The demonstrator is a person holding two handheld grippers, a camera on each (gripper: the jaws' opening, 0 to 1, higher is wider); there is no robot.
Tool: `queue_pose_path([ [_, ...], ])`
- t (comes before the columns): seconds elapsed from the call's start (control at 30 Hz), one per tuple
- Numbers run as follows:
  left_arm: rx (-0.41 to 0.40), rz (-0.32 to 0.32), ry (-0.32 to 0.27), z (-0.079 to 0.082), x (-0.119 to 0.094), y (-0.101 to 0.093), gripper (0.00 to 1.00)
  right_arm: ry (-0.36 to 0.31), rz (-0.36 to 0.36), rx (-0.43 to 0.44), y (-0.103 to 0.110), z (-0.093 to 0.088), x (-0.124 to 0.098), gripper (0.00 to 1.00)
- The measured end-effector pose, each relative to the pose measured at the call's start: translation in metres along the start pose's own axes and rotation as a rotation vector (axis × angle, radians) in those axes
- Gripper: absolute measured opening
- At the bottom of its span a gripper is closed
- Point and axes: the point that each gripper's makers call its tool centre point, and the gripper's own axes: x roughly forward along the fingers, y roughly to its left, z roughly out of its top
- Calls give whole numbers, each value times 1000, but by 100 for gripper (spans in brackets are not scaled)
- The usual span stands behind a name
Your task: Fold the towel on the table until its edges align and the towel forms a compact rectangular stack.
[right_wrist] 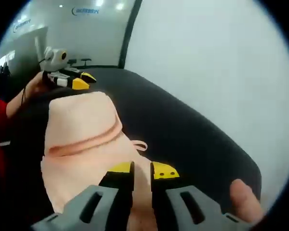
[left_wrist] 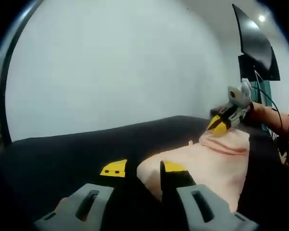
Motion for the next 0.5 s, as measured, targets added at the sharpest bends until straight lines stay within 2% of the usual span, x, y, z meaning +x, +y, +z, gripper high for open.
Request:
queue_pose_path([
  [0.1,19,0,27,-5,0,0,27,40,33,-15,-5,-10,9,10],
  [0.17,30,-1,40,-7,1,0,27,43,112,35,2,-14,14,10],
  [0.2,31,0,45,-9,1,0,27,43,115,44,0,-15,15,10],
  [0.3,32,0,56,-11,2,1,27,46,196,100,8,-21,19,10],
  [0.33,33,1,59,-12,2,0,27,49,211,96,9,-24,19,9],
  [0.37,35,0,64,-13,2,0,27,36,240,128,15,-23,19,5],
  [0.4,36,-2,68,-14,2,-1,27,23,255,156,18,-22,19,1],
  [0.47,38,-3,75,-16,2,-2,27,24,244,147,13,-22,18,0],
  [0.5,38,-2,79,-17,3,-2,27,1,239,128,13,-18,17,0],
])
